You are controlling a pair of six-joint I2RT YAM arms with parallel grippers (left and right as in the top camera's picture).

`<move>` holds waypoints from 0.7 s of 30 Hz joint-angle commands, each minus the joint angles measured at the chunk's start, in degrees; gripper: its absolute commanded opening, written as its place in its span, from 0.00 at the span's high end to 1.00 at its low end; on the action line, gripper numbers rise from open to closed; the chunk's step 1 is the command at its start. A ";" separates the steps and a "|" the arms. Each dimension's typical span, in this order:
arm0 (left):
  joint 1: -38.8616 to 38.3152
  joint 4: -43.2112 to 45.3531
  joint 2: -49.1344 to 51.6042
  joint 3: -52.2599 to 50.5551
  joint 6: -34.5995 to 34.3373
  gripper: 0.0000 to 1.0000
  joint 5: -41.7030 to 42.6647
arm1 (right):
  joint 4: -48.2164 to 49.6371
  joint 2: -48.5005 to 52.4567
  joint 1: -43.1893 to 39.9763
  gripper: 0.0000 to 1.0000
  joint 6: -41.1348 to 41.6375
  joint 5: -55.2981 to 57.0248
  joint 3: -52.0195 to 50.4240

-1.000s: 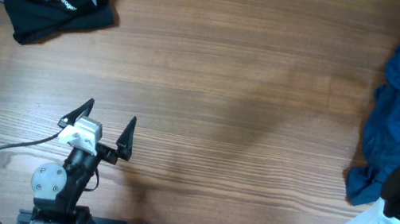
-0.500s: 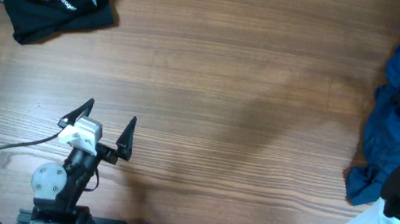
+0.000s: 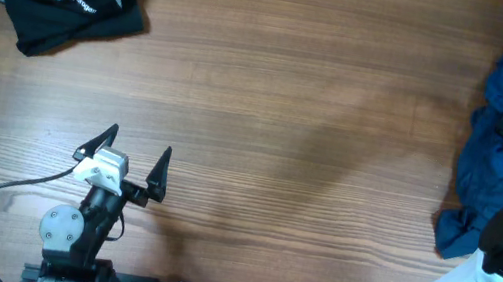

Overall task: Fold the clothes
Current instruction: 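Lower the right gripper and pinch the teal shirt fabric, then lift the teal shirt and drag it left toward table center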

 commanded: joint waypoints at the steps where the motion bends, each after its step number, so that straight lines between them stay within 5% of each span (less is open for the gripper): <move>1: 0.35 -0.26 -0.42 -0.13 0.87 0.00 -0.55 | -1.99 -1.25 0.09 0.96 1.79 -7.02 1.92; 12: 0.35 -0.26 -0.42 -0.13 0.87 0.00 -0.55 | -3.08 -18.69 9.86 0.96 2.80 -23.23 5.09; 21: 0.35 -0.26 -0.42 -0.13 0.87 0.00 -0.55 | -4.90 -25.29 28.63 0.96 9.33 -24.48 5.09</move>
